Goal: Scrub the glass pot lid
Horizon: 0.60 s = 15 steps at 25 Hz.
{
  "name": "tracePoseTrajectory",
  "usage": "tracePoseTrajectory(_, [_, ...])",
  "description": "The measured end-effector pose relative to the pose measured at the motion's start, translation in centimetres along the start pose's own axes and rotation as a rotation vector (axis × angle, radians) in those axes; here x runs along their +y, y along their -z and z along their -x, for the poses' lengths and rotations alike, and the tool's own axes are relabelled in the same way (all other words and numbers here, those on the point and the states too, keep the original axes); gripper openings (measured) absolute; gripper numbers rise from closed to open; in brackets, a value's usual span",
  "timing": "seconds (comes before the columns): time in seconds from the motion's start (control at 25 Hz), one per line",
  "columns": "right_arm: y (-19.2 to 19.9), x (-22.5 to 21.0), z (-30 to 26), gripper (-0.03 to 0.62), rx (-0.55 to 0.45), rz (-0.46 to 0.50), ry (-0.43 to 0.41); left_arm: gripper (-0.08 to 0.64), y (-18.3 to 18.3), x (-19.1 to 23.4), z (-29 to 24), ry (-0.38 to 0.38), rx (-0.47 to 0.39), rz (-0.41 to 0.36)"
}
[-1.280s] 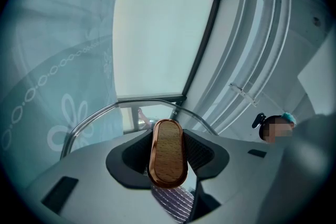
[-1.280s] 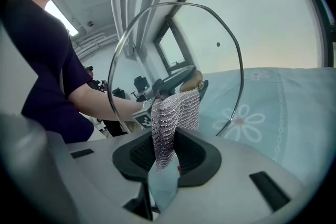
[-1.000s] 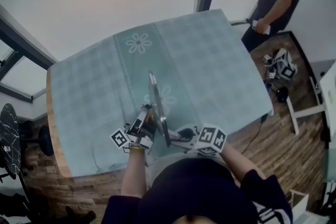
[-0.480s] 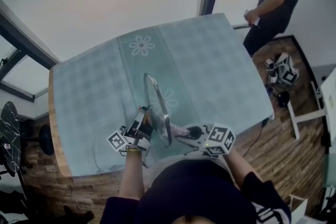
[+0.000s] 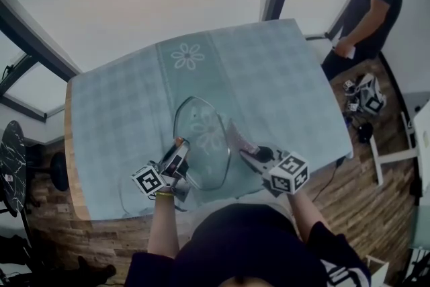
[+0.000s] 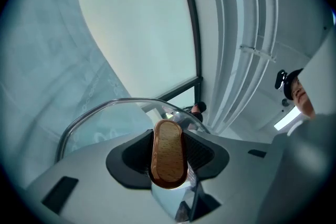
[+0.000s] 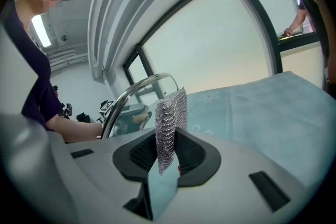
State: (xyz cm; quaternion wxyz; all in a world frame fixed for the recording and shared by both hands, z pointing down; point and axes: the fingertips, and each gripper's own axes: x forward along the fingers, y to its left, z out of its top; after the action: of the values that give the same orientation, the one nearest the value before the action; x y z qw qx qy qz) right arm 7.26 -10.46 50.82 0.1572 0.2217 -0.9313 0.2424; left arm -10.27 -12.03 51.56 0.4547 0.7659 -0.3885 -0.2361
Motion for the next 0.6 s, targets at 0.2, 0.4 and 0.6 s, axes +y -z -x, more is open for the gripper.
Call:
tracePoseTrajectory(0.2, [-0.6, -2.2, 0.7, 0.082, -0.046, -0.061, 0.074, 0.169, 1.0, 1.3, 0.1, -0.143, 0.091, -0.113])
tracePoseTrajectory(0.4, [-0.8, -3.2, 1.1, 0.083, -0.062, -0.074, 0.104, 0.169, 2.5, 2.1, -0.3, -0.235, 0.173, -0.192])
tracePoseTrajectory(0.6, [-0.7, -3.6, 1.3, 0.083, -0.064, -0.068, 0.119, 0.169, 4.5, 2.9, -1.0, -0.312, 0.253, -0.262])
